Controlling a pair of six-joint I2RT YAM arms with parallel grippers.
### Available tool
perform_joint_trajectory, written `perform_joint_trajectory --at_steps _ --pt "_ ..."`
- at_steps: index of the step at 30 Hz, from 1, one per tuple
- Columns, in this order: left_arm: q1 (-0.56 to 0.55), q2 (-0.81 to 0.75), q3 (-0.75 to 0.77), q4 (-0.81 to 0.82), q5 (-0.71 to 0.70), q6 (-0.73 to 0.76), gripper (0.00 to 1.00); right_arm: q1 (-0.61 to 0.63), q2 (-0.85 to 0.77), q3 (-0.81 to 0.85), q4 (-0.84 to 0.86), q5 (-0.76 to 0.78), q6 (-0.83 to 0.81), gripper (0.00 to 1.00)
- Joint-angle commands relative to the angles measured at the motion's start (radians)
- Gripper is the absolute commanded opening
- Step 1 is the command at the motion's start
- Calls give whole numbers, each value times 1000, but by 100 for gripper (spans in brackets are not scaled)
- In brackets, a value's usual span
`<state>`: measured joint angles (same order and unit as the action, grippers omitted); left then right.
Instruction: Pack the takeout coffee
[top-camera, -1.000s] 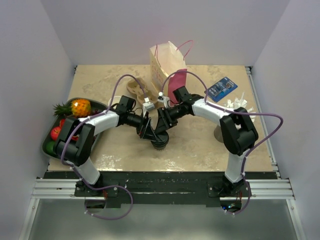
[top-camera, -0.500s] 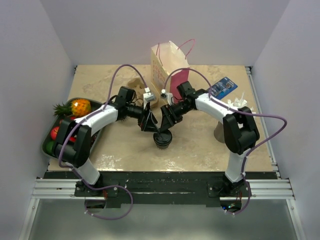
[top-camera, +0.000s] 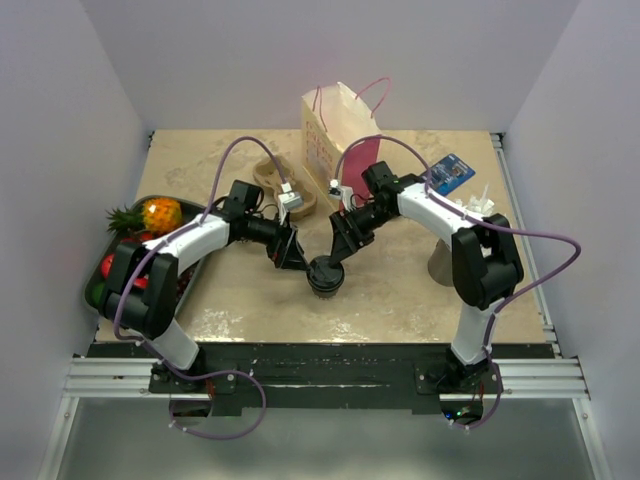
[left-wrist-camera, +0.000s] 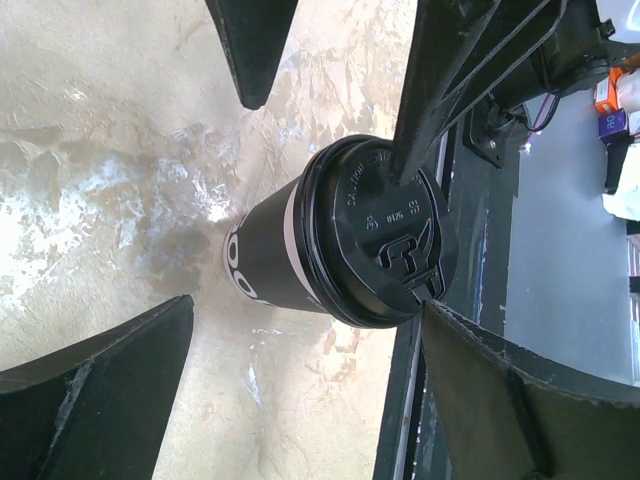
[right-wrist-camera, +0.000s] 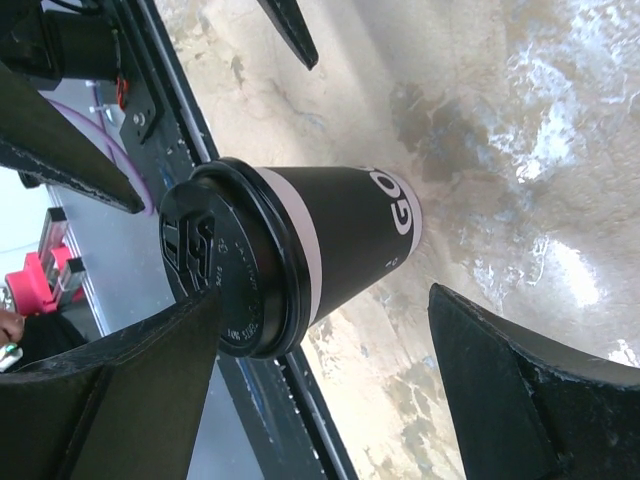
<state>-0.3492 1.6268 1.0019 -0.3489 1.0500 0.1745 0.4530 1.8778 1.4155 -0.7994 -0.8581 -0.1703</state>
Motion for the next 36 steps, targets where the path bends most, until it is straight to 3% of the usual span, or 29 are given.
perform_joint_trajectory --at_steps 1,13,24,27,31,36 --pt "-4 8 -3 10 16 -3 100 0 -37 19 -31 -29 -32 86" --pt "-7 -5 -68 -1 18 22 99 0 -23 -41 29 -47 14 84" --pt "-28 85 -29 47 19 -27 98 12 -5 -72 57 -38 20 82" --pt "-33 114 -32 53 -34 -53 97 12 4 -98 71 -35 22 78" --pt "-33 130 -36 65 -97 -79 97 10 30 -130 69 -47 -8 67" --pt "-34 175 -17 48 -174 -95 96 12 75 -145 71 -61 -43 62"
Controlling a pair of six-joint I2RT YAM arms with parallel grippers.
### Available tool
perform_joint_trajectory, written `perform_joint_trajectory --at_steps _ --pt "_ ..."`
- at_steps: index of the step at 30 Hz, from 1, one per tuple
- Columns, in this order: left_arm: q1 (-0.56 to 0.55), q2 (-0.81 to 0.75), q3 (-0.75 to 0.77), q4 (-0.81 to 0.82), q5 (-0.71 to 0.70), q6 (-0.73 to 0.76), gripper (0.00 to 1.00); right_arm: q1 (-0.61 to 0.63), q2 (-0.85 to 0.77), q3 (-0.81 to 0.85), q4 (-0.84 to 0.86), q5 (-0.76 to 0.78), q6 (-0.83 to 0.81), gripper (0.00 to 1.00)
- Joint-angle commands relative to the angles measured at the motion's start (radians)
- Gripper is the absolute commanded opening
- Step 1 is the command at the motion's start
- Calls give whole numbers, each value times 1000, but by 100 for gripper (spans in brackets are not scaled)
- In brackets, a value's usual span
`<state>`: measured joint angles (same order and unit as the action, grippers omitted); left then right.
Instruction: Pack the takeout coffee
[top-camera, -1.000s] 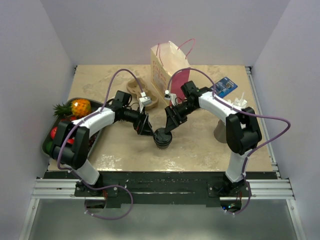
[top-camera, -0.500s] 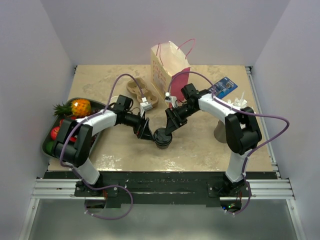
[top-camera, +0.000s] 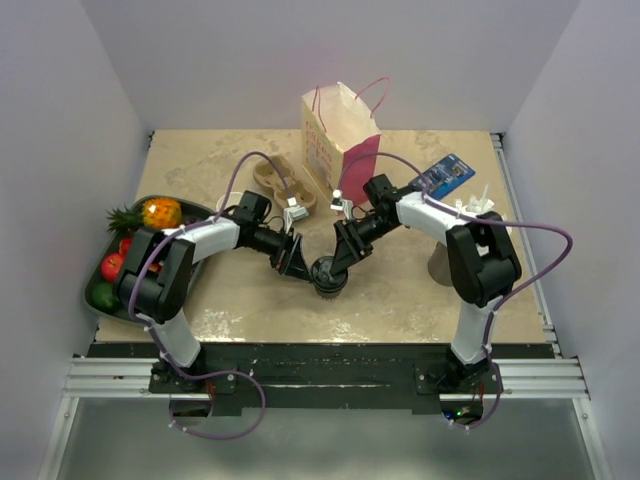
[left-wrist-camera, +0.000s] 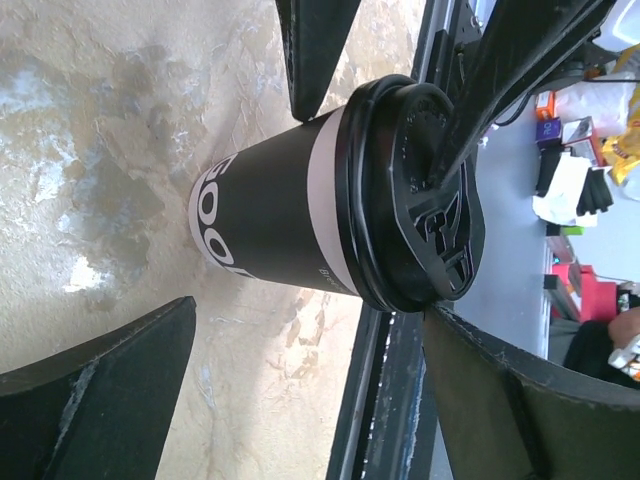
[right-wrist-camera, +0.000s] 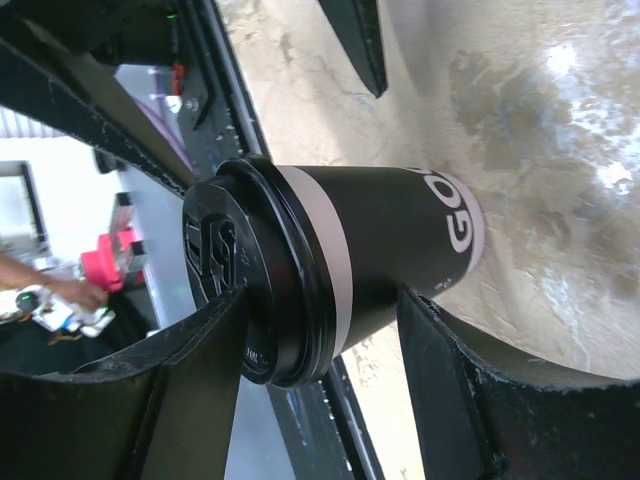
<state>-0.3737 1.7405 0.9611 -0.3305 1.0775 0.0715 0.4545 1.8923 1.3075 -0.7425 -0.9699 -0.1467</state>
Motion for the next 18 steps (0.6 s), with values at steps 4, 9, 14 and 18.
perform_joint_trajectory --at_steps 4,9,14,18 --pt "-8 90 62 -4 -222 30 95 3 70 -34 12 -18 -103 68" --pt "12 8 47 14 -117 70 96 -25 67 18 -43 -144 -169 77" --pt "30 -50 47 -5 79 152 98 -66 83 75 -136 -204 -237 81" --pt "25 -29 83 2 144 131 99 -68 90 102 -207 -222 -321 83"
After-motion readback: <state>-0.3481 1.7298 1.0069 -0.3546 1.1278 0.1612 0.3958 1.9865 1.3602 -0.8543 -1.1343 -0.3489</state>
